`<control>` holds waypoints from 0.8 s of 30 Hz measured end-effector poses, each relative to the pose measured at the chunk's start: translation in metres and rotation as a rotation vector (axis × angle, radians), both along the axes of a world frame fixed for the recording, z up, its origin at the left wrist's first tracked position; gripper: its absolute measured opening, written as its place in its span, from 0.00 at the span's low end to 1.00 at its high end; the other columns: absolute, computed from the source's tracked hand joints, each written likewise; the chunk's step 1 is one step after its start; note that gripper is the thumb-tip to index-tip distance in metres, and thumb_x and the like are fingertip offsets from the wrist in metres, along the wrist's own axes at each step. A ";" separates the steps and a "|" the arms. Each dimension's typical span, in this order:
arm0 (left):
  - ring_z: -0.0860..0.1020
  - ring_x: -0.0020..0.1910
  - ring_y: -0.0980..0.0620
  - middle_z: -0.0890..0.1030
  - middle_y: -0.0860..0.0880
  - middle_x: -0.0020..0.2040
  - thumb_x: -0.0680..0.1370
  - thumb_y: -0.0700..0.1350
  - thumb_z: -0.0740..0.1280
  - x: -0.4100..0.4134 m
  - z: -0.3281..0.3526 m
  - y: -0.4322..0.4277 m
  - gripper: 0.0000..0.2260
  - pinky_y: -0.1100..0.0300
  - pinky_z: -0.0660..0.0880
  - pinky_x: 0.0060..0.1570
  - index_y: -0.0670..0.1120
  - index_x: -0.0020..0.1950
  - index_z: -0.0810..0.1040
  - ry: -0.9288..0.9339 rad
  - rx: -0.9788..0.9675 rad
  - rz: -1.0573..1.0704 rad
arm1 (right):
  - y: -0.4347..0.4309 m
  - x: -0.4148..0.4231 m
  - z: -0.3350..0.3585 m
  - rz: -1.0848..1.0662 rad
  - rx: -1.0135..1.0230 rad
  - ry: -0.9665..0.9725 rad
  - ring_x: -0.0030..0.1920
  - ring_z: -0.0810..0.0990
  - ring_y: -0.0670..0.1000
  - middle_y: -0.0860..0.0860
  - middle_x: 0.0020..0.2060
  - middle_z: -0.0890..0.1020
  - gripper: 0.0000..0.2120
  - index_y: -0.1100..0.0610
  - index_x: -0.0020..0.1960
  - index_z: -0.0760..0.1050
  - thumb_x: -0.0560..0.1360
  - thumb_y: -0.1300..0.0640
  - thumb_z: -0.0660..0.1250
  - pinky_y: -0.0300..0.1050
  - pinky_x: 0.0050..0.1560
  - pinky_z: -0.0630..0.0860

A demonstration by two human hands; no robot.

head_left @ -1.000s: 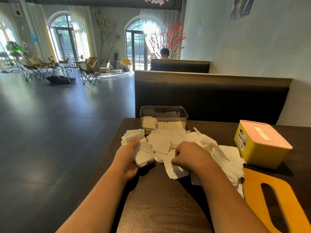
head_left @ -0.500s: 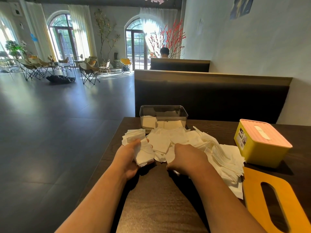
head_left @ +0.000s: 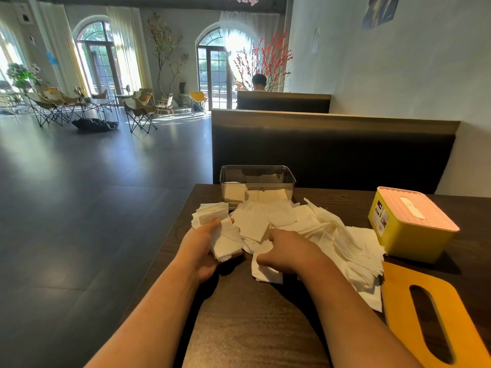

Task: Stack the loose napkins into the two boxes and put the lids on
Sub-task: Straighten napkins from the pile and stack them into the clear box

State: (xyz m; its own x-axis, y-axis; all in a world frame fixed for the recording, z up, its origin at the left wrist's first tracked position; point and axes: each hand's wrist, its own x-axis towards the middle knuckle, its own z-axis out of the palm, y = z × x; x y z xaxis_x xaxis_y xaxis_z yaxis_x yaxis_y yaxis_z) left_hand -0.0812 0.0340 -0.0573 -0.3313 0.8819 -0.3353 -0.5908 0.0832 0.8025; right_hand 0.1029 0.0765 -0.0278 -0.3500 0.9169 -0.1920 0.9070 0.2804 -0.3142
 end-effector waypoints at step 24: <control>0.86 0.54 0.43 0.87 0.44 0.56 0.82 0.44 0.70 0.013 0.006 -0.012 0.14 0.45 0.84 0.48 0.52 0.68 0.78 0.269 0.198 -0.215 | -0.010 -0.007 0.022 0.153 0.086 0.515 0.43 0.83 0.47 0.46 0.43 0.84 0.03 0.49 0.50 0.82 0.81 0.52 0.69 0.38 0.43 0.80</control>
